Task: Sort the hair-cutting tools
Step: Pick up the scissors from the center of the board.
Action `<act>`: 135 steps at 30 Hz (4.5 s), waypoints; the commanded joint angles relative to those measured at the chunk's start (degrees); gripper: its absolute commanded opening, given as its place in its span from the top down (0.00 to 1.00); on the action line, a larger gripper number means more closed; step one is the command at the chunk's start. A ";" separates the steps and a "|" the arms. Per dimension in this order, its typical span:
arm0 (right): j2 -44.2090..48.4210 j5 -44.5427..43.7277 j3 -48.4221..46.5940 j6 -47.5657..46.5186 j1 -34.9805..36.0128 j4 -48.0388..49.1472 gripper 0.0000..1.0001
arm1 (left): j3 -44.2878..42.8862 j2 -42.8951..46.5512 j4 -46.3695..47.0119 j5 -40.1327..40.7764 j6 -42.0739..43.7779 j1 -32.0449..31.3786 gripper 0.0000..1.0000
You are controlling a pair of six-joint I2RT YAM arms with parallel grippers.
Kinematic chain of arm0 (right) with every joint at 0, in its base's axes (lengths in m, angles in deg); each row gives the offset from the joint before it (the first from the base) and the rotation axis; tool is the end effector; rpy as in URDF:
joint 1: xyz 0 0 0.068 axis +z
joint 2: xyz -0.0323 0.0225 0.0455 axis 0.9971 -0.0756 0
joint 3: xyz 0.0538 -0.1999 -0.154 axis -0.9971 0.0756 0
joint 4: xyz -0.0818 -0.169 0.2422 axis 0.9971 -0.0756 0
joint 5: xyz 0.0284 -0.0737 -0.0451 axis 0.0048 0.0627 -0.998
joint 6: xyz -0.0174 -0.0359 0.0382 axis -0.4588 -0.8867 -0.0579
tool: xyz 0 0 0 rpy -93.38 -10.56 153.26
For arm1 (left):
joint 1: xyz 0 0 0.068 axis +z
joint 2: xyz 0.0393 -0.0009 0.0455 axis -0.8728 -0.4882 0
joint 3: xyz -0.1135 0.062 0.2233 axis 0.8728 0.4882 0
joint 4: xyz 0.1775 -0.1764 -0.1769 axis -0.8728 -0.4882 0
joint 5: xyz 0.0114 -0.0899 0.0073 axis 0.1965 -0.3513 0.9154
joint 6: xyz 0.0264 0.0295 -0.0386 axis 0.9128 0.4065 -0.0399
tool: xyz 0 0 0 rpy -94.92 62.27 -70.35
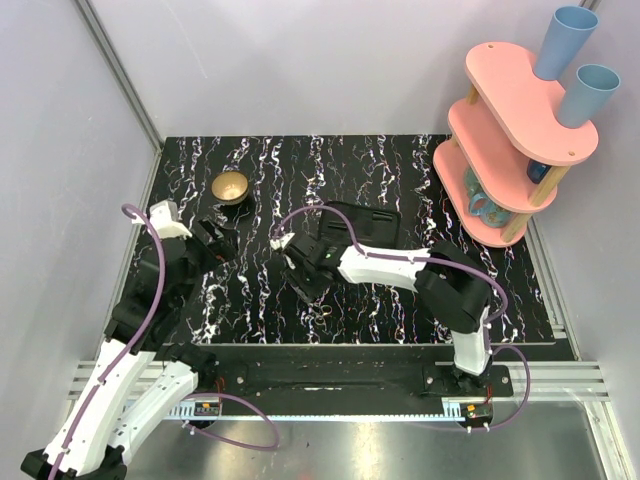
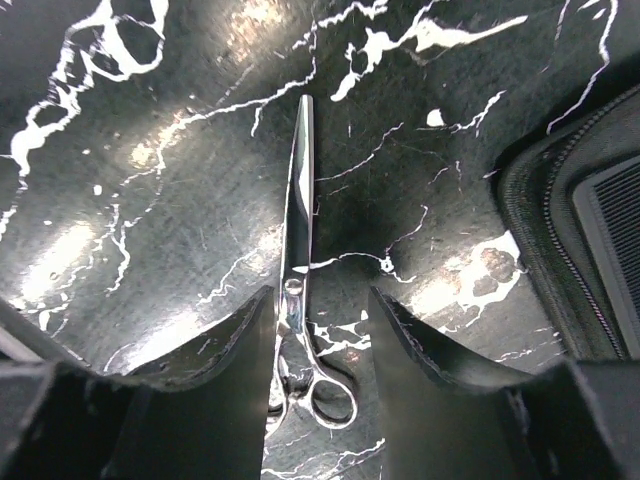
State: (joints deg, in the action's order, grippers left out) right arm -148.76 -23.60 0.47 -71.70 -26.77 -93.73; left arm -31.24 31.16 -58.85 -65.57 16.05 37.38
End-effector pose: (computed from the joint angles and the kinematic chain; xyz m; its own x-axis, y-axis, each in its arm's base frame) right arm 0.2267 0.3749 0.1317 -0.5743 -0.6446 -0.5047 -0.7720 0.6316 0.0718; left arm 0.1716 -0.0612 0.3413 -0.3160 -0.4584 -0.8307 -0.1015 0.8868 -0.4508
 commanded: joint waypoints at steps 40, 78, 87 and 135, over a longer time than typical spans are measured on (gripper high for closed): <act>7.56 -18.44 -15.74 9.15 -2.46 -7.39 1.00 | 1.14 3.44 11.01 -7.57 1.04 0.28 0.01; 23.75 -26.98 -36.93 27.52 -10.55 -1.33 1.00 | -14.58 -37.69 69.31 -43.71 -5.56 -7.80 0.02; 24.19 -26.62 -36.49 28.14 -10.55 -1.76 1.00 | -19.50 -43.05 68.96 -45.81 -4.69 -8.15 0.47; 33.76 39.06 -5.57 35.96 -32.00 33.65 1.00 | -17.32 -41.65 72.55 -76.67 -25.78 -0.69 0.01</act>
State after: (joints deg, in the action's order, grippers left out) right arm -118.46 22.27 -7.68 -38.55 -58.57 -67.77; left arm -50.10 -12.97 6.98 -144.71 -8.74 36.07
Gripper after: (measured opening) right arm 0.113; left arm 0.929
